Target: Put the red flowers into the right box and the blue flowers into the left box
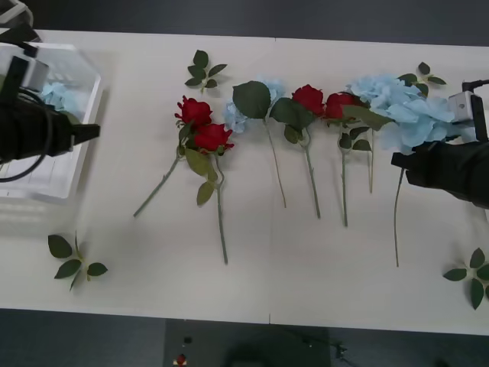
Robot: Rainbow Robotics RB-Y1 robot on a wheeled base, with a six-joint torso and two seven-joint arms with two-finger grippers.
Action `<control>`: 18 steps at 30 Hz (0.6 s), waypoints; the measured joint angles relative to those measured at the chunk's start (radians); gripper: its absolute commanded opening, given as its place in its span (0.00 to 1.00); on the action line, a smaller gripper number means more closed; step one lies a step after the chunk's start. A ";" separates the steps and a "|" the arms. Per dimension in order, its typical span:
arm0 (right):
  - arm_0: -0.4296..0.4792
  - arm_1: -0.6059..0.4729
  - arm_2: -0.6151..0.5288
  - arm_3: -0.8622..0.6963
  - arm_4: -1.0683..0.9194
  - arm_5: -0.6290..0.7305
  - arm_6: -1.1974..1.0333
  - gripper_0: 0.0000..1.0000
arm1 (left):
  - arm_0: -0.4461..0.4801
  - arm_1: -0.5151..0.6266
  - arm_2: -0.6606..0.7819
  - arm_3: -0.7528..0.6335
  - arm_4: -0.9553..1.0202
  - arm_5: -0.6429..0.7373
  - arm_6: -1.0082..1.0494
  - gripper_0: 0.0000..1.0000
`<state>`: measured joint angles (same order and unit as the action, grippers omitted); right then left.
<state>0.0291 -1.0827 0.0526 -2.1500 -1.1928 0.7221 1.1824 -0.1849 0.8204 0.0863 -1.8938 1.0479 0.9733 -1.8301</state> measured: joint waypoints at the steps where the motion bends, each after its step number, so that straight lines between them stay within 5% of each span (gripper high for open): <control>1: 0.014 0.009 -0.019 -0.028 -0.019 0.000 0.069 0.00 | -0.022 -0.015 -0.045 0.014 -0.015 0.000 0.000 1.00; 7: 0.034 0.082 -0.079 -0.106 -0.288 0.000 0.281 0.00 | -0.138 -0.100 -0.275 0.123 -0.088 -0.006 0.000 1.00; 12: 0.025 0.105 -0.083 -0.105 -0.565 0.050 0.672 0.00 | -0.153 -0.177 -0.364 0.181 -0.052 -0.175 -0.008 1.00; 18: -0.008 0.105 -0.083 -0.105 -0.732 0.115 0.821 0.00 | -0.077 -0.182 -0.241 0.188 0.350 -0.104 -0.438 1.00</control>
<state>0.0208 -0.9777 -0.0300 -2.2547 -1.9251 0.8373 2.0039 -0.2614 0.6387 -0.1544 -1.7062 1.3983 0.8691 -2.2678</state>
